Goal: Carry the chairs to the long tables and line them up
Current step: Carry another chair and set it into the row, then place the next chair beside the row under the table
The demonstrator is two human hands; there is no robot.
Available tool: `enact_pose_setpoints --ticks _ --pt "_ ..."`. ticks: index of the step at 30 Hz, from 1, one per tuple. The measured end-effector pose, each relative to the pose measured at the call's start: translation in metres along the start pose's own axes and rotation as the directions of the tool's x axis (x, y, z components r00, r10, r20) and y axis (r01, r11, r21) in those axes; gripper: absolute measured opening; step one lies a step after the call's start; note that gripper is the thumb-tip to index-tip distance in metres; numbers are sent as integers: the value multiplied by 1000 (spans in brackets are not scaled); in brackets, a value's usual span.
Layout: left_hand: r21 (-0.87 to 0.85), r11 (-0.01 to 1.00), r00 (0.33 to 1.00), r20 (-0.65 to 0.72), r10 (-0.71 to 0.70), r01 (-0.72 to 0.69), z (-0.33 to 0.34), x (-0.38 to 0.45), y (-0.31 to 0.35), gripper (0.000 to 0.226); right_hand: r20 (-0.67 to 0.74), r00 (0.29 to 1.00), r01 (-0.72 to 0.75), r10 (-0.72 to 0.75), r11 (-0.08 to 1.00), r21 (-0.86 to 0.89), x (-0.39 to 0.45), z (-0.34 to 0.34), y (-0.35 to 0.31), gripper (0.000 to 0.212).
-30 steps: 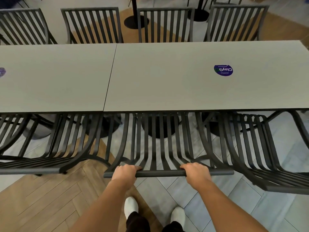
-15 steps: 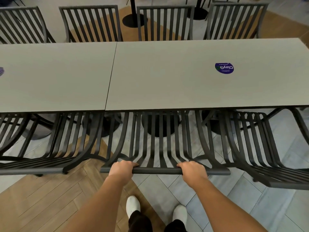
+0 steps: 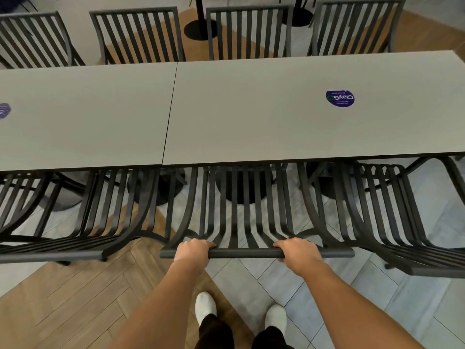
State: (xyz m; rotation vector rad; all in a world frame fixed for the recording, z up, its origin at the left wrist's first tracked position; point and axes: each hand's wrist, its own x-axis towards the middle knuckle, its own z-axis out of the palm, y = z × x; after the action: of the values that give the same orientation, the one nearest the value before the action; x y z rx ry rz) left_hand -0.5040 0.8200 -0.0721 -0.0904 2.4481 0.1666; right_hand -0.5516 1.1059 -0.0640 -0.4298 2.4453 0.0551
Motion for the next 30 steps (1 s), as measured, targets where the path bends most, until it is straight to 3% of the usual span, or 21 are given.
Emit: enact_pose_setpoints --ticks 3,8,11,19,30 --pt "-61 998 997 66 27 -23 -6 -1 -2 48 108 994 -11 -5 989 148 -2 -9 2 51" --pt "-267 964 988 147 46 -5 -20 -14 16 78 118 993 -64 22 926 371 -24 -21 16 74" --pt "-292 956 994 84 64 -37 -29 -15 51 82 28 997 -73 68 920 384 -43 -27 35 68" --pt "-183 937 955 -69 289 -297 -61 -22 197 46 -88 961 -199 264 874 443 -95 -29 131 36" --pt "-69 847 847 48 530 -527 -72 4 310 35 -60 844 -429 533 737 522 -143 -25 242 28"
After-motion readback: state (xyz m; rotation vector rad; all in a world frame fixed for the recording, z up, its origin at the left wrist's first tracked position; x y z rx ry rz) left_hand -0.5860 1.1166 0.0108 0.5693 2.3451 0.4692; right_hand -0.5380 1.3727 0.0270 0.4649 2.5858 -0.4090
